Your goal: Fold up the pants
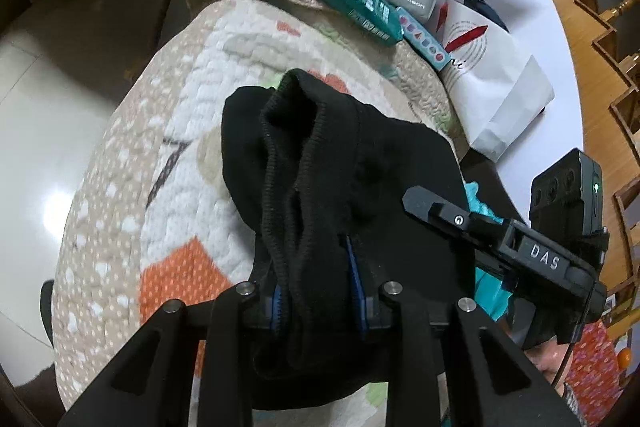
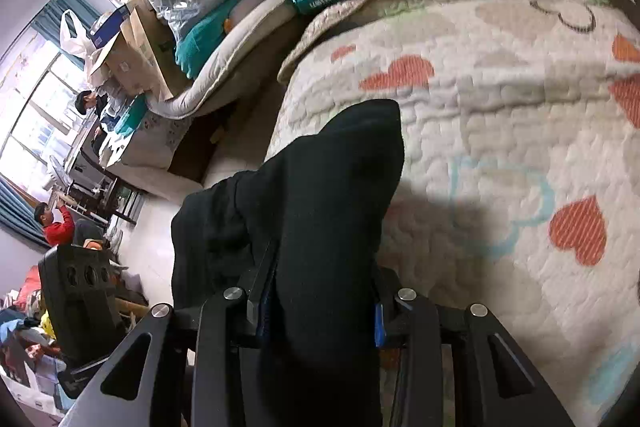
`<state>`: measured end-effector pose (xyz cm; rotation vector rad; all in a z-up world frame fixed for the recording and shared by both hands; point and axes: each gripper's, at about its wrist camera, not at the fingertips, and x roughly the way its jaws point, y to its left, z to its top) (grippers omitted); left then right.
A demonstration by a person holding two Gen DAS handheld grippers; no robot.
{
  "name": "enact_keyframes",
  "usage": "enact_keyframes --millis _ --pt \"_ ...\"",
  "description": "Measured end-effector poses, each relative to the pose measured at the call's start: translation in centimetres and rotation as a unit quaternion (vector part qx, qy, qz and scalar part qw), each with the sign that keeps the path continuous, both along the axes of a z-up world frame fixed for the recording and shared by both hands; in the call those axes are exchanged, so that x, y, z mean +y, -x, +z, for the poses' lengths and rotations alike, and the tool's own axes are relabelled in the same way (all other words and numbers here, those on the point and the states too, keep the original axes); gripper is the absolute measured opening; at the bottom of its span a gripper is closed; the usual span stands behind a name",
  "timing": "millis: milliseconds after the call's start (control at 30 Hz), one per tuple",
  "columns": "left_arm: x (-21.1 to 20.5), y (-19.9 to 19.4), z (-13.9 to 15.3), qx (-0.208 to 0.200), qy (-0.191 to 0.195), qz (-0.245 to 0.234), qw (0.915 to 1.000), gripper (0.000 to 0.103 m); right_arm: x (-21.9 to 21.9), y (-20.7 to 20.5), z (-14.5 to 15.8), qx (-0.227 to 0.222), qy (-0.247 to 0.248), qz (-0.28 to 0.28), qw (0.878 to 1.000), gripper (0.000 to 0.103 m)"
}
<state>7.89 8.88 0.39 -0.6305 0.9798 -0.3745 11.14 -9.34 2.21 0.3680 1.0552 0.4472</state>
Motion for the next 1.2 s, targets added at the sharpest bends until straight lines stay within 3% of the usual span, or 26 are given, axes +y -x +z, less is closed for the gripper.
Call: enact_keyframes --millis 233,500,833,967,1133,1200 --pt "0.2 -3.9 3.5 -0.035 -0.033 0.0 0.9988 0.026 -0.2 -2.7 2.1 -0.017 0.002 -0.01 1.0 0.04" --pt "-0.3 -7.7 3.0 -0.035 -0.058 -0.004 0.9977 0.022 1.2 -6.2 0.6 -0.006 0.039 0.0 0.999 0.039" --pt "-0.6 -8.9 -1.3 0.043 0.01 -0.002 0.999 0.022 -1.3 -7.0 -3.5 0.039 0.082 -0.026 0.996 0.039" --pt "-1.4 -7.7 -2.1 0.059 -0.003 -0.008 0.9982 0.023 -3.7 -6.7 -5.2 0.061 0.094 -0.064 0.992 0.053" --pt "-0.8 -7.1 -1.9 0.057 -0.006 0.002 0.9983 0.028 -5.3 -6.1 -4.9 0.056 0.044 -0.085 0.994 0.058" --pt "-0.2 -6.9 -1.4 0.044 -0.001 0.012 0.999 0.042 -5.6 -6.1 -4.8 0.054 0.023 -0.084 0.995 0.063"
